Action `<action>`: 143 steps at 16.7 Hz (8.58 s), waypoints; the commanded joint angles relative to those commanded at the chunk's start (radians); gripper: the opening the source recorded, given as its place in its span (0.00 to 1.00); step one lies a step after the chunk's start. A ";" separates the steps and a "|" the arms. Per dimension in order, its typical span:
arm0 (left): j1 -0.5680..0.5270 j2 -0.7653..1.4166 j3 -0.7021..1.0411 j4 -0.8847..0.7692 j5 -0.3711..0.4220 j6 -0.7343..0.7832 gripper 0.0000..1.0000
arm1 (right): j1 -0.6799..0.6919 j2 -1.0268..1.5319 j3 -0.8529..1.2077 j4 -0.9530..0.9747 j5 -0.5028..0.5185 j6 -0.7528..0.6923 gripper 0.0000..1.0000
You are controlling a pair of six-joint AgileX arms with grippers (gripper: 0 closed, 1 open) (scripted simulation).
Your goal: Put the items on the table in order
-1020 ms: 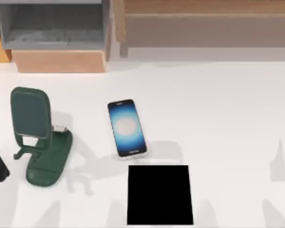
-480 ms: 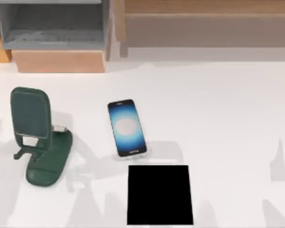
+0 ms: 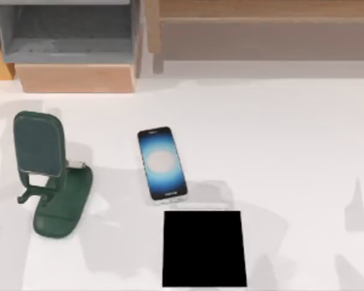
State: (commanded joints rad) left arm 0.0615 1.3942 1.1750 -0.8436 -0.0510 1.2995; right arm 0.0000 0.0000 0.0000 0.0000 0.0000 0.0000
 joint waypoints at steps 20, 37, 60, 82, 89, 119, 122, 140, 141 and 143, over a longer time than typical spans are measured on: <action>0.256 0.759 0.624 -0.370 0.059 0.524 1.00 | 0.000 0.000 0.000 0.000 0.000 0.000 1.00; 0.256 0.857 0.414 -0.062 0.060 0.526 0.85 | 0.000 0.000 0.000 0.000 0.000 0.000 1.00; 0.255 0.818 0.449 -0.131 0.054 0.517 0.00 | 0.000 0.000 0.000 0.000 0.000 0.000 1.00; 0.072 0.754 0.638 -0.346 0.024 0.100 0.00 | 0.000 0.000 0.000 0.000 0.000 0.000 1.00; -0.246 0.721 0.554 -0.240 0.009 -0.569 0.00 | 0.000 0.000 0.000 0.000 0.000 0.000 1.00; -0.987 0.658 0.231 -0.082 0.060 -2.178 0.00 | 0.000 0.000 0.000 0.000 0.000 0.000 1.00; -0.988 0.660 0.228 -0.076 0.060 -2.179 0.00 | 0.000 0.000 0.000 0.000 0.000 0.000 1.00; -0.988 0.660 0.228 -0.076 0.060 -2.179 1.00 | 0.000 0.000 0.000 0.000 0.000 0.000 1.00; -0.988 0.660 0.228 -0.076 0.060 -2.179 1.00 | 0.000 0.000 0.000 0.000 0.000 0.000 1.00; -0.988 0.660 0.228 -0.076 0.060 -2.179 1.00 | 0.000 0.000 0.000 0.000 0.000 0.000 1.00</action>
State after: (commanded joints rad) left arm -0.9265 2.0539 1.4027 -0.9198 0.0094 -0.8790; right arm 0.0000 0.0000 0.0000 0.0000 0.0000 0.0000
